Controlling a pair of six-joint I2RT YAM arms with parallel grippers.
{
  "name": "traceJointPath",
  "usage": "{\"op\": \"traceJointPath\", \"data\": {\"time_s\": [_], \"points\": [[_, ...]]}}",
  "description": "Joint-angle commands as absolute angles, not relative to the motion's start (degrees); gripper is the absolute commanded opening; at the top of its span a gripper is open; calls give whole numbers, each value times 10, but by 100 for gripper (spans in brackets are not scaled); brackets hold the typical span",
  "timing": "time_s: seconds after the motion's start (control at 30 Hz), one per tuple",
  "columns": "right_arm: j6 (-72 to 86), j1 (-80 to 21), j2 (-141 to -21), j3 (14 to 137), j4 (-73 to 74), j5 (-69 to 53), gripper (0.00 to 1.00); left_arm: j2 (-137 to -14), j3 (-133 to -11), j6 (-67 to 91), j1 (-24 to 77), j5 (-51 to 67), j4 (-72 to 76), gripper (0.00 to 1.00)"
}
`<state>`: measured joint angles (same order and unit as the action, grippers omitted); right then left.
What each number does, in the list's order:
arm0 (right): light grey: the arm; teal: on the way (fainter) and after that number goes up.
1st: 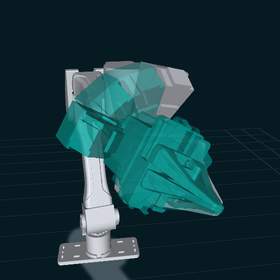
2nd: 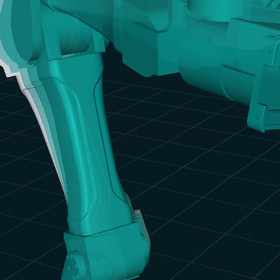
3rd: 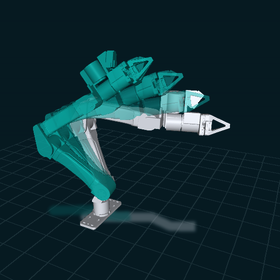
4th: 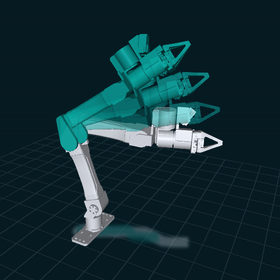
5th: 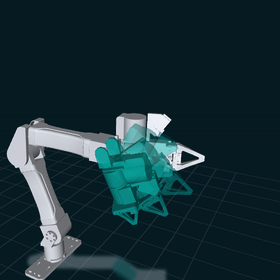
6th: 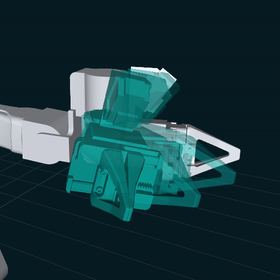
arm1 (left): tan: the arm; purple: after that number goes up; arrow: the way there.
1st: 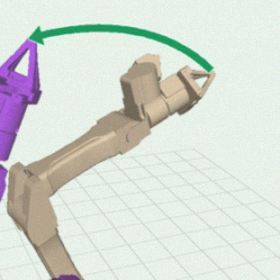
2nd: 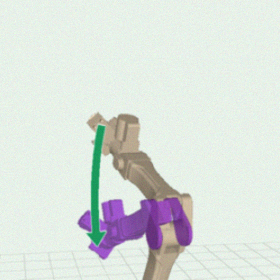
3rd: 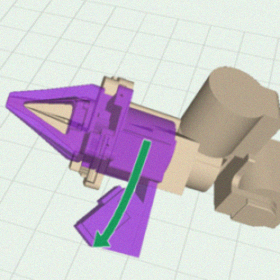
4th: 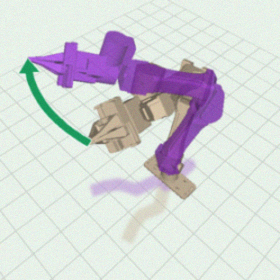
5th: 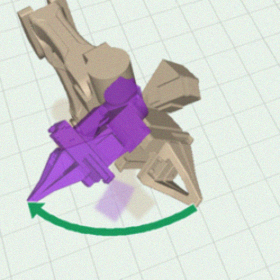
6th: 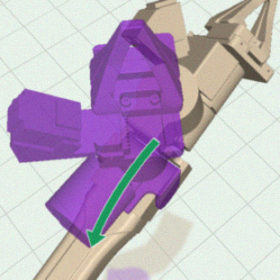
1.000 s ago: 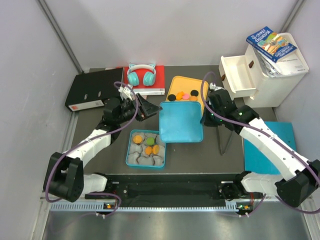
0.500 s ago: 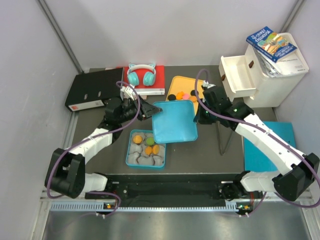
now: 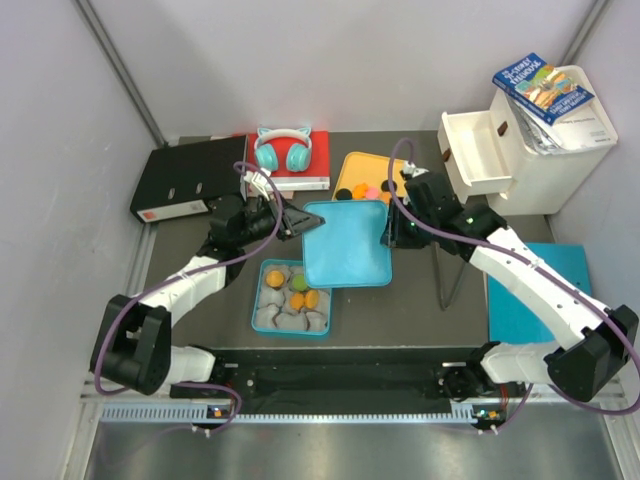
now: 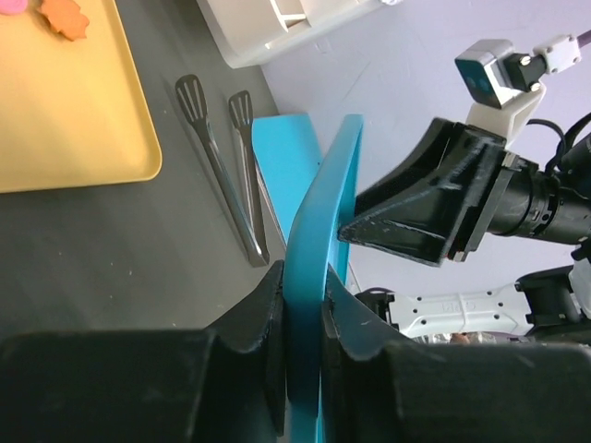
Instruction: Pack the cookies
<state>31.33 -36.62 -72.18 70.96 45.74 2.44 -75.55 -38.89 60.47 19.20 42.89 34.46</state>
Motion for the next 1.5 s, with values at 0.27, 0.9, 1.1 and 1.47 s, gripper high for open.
{"op": "traceJointPath", "data": {"time_s": [0.27,0.9,1.1,1.47], "points": [[301,-374,-653,787,468,105,88,-714,-583,408,199,304,101,0],[392,-207,-606,737,313,-103,99,-849,-623,-517,623,-663,398,0],[395,-202,-687,742,273,-174,99,-929,-558,-801,692,-621,713,0],[427,-191,-776,747,214,-288,99,-976,-471,-948,746,-527,859,0]]}}
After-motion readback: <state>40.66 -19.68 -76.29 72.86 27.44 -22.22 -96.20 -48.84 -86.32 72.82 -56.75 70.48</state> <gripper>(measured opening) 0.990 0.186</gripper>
